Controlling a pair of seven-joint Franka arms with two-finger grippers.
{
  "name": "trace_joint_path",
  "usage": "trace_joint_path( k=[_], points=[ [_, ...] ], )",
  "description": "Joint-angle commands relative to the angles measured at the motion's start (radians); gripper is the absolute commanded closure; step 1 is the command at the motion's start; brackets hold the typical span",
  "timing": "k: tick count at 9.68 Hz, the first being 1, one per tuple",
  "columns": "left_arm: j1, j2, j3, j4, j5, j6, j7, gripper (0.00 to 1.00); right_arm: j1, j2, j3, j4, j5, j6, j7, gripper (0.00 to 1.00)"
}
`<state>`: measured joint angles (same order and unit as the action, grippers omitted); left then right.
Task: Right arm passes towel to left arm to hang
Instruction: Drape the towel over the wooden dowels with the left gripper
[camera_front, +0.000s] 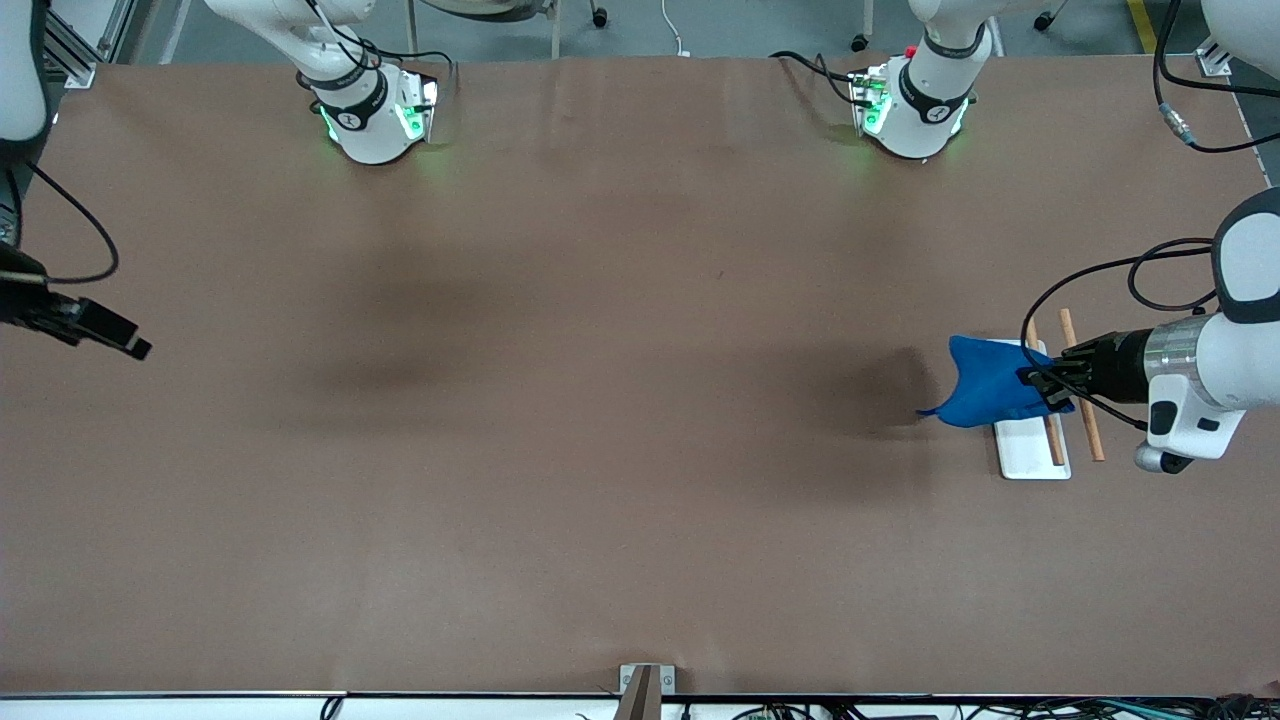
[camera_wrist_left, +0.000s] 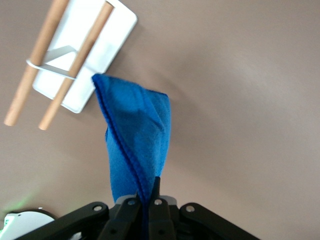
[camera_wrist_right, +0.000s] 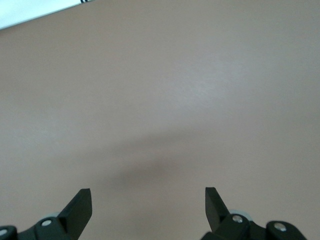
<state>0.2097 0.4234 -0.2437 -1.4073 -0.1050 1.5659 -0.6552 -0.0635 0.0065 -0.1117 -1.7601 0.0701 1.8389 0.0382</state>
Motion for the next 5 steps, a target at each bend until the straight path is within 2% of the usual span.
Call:
trace_joint_path(
  k=[1, 3, 5],
  points=[
    [0.063, 0.011, 0.004, -0.036, 0.082, 0.022, 0.009, 0.99, -0.021, -0.068, 0.018, -0.024, -0.049, -0.059, -0.026, 0.0],
    [0.109, 0.011, 0.004, -0.03, 0.157, 0.028, 0.144, 0.99, -0.036, -0.092, 0.02, -0.033, -0.055, -0.092, -0.037, 0.0],
    [0.146, 0.017, 0.006, -0.036, 0.168, 0.051, 0.241, 0.99, -0.032, -0.083, 0.023, -0.013, -0.053, -0.081, -0.047, 0.0]
  ],
)
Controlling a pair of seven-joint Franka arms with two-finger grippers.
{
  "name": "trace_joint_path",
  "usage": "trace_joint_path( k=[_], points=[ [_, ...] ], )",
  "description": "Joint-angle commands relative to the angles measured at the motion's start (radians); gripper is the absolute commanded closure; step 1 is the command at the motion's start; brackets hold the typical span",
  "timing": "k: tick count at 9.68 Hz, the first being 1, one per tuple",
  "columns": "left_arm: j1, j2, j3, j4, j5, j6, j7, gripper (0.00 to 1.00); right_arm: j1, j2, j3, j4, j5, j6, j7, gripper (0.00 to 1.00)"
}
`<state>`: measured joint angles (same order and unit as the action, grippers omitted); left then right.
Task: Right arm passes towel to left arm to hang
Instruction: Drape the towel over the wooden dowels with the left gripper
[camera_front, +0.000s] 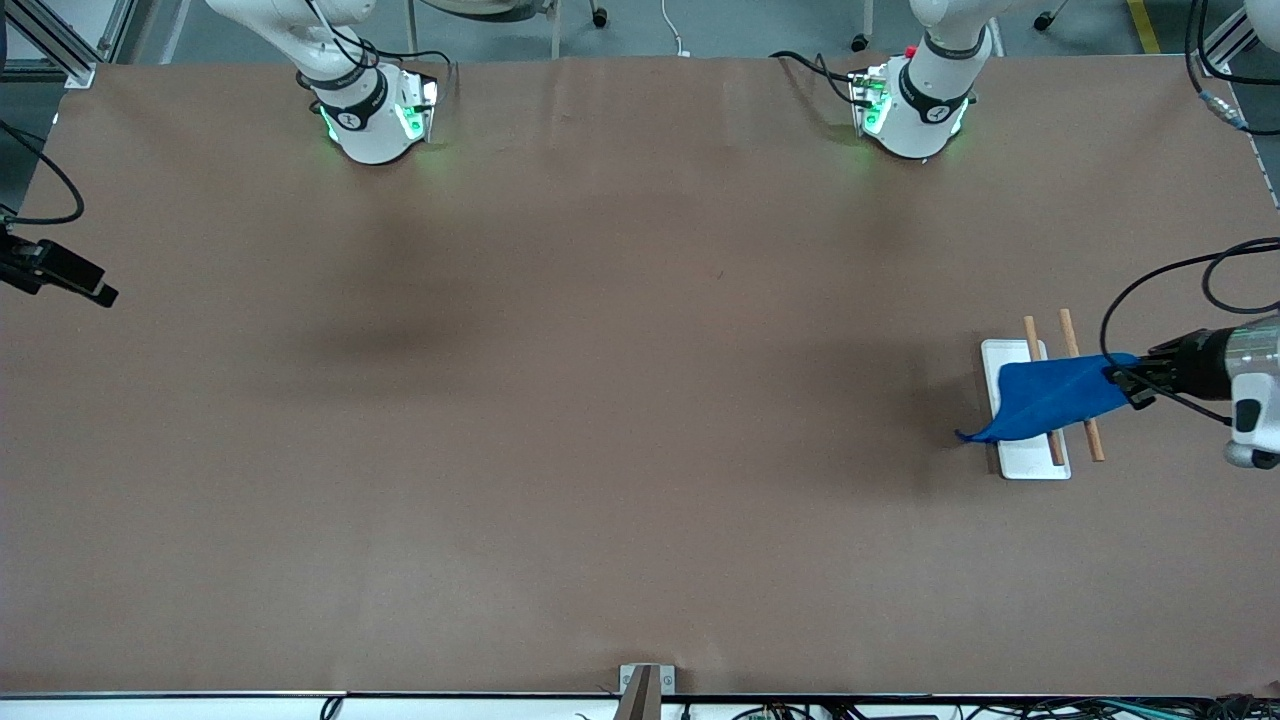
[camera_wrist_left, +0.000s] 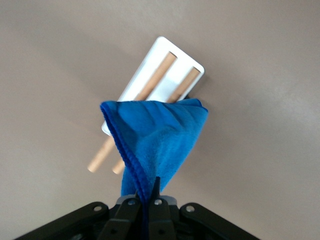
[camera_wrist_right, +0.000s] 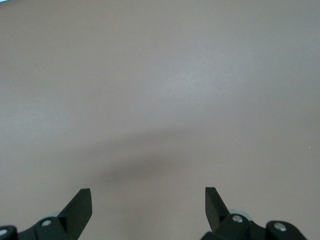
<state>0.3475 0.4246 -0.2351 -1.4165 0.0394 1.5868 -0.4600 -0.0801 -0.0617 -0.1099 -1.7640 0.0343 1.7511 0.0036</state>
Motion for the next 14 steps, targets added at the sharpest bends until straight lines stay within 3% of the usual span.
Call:
trace_joint_path(
  k=[1, 5, 10, 14],
  points=[
    [0.04, 0.023, -0.003, -0.027, 0.039, 0.03, 0.079, 0.99, -0.01, -0.007, 0.027, 0.007, -0.014, 0.01, -0.008, 0.0],
    [0.12, 0.045, -0.004, -0.039, 0.079, 0.03, 0.217, 0.98, 0.045, 0.034, 0.027, 0.038, -0.016, 0.028, -0.007, 0.0],
    [0.152, 0.043, -0.006, -0.099, 0.062, 0.028, 0.224, 0.97, 0.066, 0.04, 0.027, 0.04, -0.016, 0.041, -0.001, 0.0],
    [0.195, 0.062, -0.006, -0.094, 0.076, 0.033, 0.29, 0.97, 0.079, 0.046, 0.027, 0.041, -0.011, 0.044, 0.015, 0.0]
  ],
)
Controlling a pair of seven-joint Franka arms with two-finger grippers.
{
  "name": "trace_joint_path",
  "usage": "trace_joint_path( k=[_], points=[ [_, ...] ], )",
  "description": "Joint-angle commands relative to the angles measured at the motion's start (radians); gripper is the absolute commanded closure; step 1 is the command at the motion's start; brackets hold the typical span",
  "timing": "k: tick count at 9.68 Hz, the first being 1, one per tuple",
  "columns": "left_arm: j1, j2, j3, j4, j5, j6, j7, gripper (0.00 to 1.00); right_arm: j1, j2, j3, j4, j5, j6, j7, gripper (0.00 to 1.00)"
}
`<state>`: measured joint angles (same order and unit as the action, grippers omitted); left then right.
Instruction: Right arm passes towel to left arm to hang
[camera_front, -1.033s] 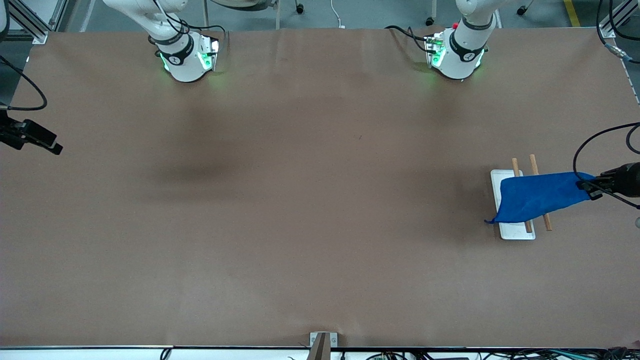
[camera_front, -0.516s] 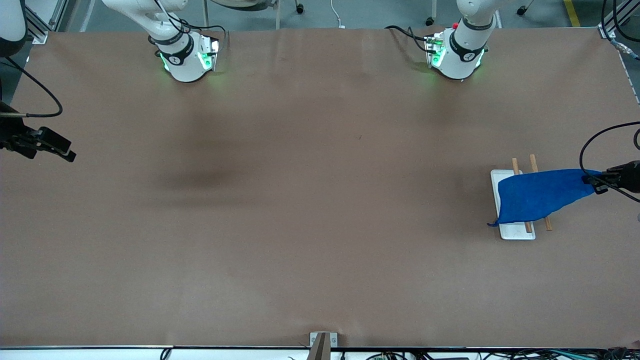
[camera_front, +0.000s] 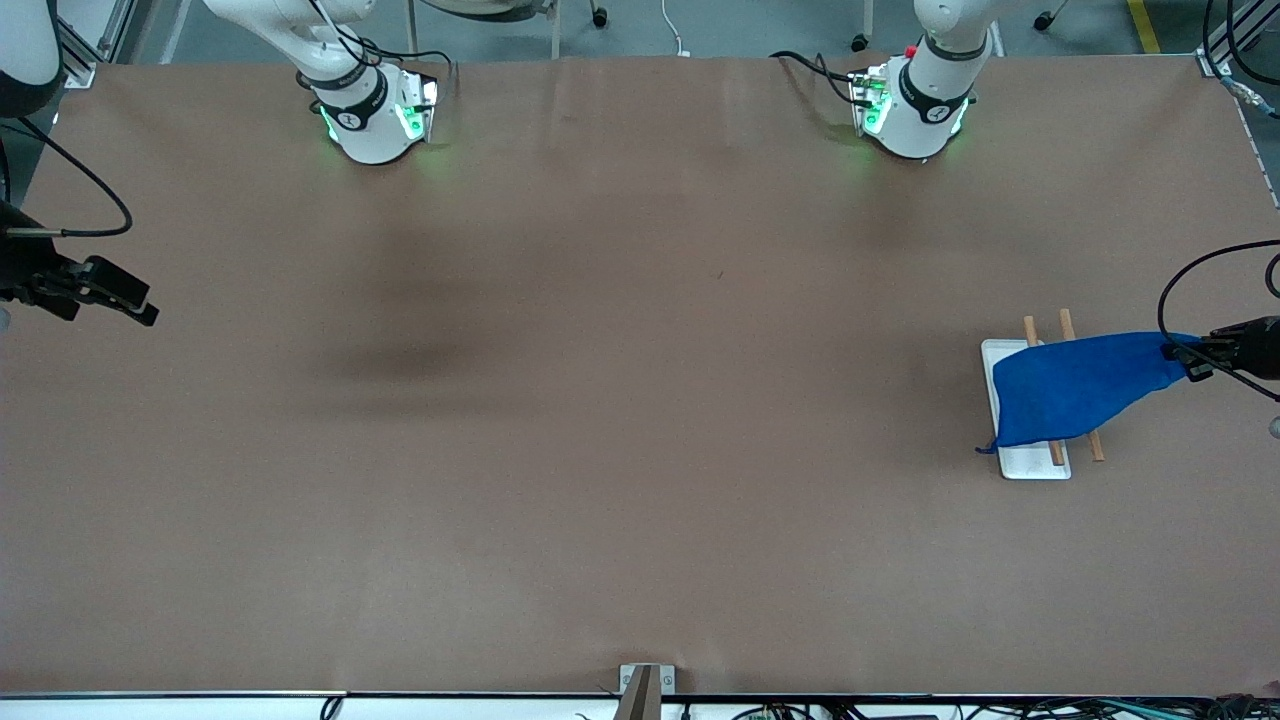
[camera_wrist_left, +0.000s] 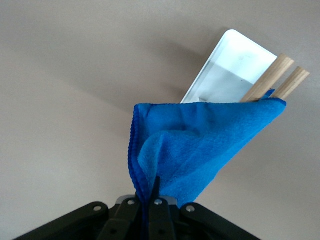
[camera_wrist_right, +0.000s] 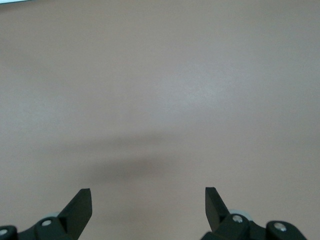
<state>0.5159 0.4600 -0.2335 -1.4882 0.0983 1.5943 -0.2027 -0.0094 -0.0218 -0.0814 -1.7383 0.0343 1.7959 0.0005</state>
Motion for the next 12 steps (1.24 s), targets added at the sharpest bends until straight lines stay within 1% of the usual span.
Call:
trace_joint_path(
  k=[1, 3, 4, 5, 6, 7, 10, 11, 12],
  points=[
    [0.035, 0.043, -0.007, -0.023, 0.017, 0.044, 0.042, 0.95, 0.009, 0.006, -0.001, 0.016, -0.011, -0.003, 0.018, 0.0],
    [0.039, 0.068, -0.006, -0.021, 0.017, 0.064, 0.058, 0.88, 0.012, 0.006, -0.001, 0.016, -0.011, -0.003, 0.018, 0.0],
    [0.042, 0.069, -0.006, -0.021, 0.017, 0.064, 0.059, 0.75, 0.014, 0.006, -0.001, 0.016, -0.011, -0.003, 0.029, 0.0],
    [0.042, 0.068, -0.006, -0.02, 0.017, 0.064, 0.063, 0.36, 0.031, 0.006, -0.001, 0.016, -0.011, -0.003, 0.045, 0.0],
    [0.042, 0.06, -0.006, -0.017, 0.017, 0.064, 0.092, 0.0, 0.04, 0.006, -0.001, 0.016, -0.014, -0.004, 0.067, 0.0],
    [0.042, 0.057, -0.006, -0.012, 0.02, 0.064, 0.117, 0.0, 0.052, 0.005, -0.001, 0.014, -0.014, -0.007, 0.085, 0.0],
    [0.029, 0.051, -0.02, 0.08, 0.046, 0.059, 0.247, 0.0, 0.054, 0.005, 0.0, 0.013, -0.014, -0.013, 0.095, 0.0],
    [0.007, 0.031, -0.023, 0.107, 0.075, 0.053, 0.303, 0.0, 0.054, 0.005, -0.001, 0.013, -0.014, -0.015, 0.095, 0.0],
    [-0.013, 0.005, -0.032, 0.114, 0.08, 0.053, 0.318, 0.0, 0.054, 0.005, -0.001, 0.013, -0.014, -0.015, 0.095, 0.0]
  ],
)
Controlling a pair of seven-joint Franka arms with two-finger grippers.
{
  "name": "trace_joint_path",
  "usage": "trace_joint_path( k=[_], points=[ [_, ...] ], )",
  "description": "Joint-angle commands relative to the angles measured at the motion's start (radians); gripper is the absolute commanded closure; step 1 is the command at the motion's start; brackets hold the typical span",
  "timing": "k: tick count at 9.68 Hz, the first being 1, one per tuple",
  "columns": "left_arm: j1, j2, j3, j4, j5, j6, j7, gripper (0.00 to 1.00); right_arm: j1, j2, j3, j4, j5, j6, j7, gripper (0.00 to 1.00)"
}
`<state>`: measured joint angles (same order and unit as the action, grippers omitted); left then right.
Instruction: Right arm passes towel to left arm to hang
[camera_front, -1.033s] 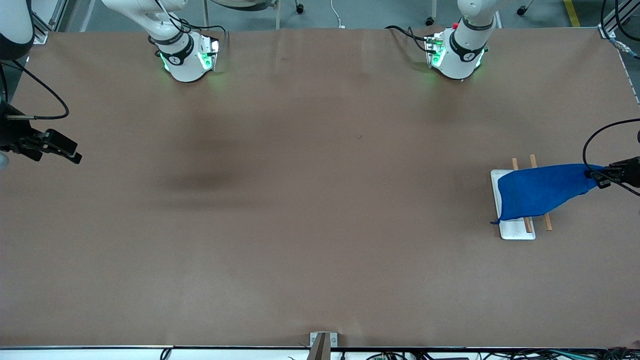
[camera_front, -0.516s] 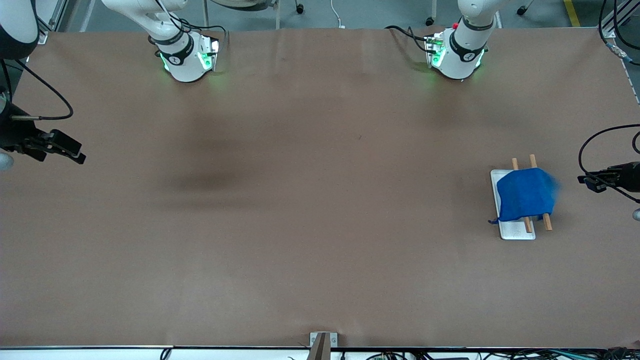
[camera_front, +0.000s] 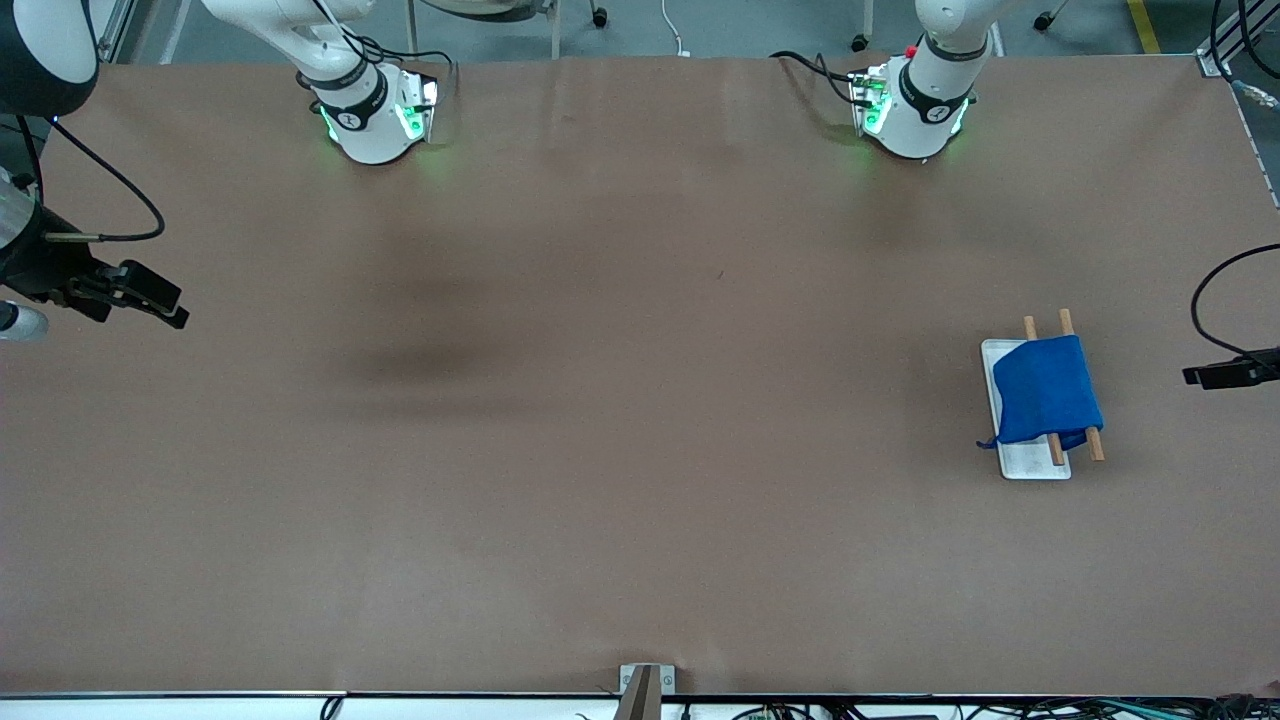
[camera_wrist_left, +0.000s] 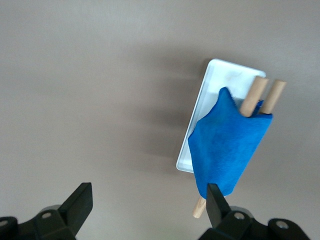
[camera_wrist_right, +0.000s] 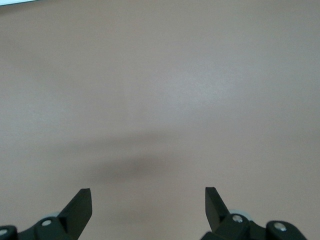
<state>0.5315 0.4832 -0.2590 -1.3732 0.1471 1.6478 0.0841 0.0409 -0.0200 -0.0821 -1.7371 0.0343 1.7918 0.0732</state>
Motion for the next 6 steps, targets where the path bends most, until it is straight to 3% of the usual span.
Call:
trace_joint_path(
  k=[1, 6],
  points=[
    [-0.034, -0.043, -0.011, -0.001, 0.029, 0.0, 0.034, 0.0, 0.002, 0.003, -0.001, 0.01, -0.014, -0.011, 0.022, 0.0],
    [-0.033, -0.172, -0.155, 0.003, -0.024, -0.049, 0.027, 0.0, -0.001, 0.003, -0.001, 0.008, -0.013, -0.017, 0.022, 0.0]
  ],
)
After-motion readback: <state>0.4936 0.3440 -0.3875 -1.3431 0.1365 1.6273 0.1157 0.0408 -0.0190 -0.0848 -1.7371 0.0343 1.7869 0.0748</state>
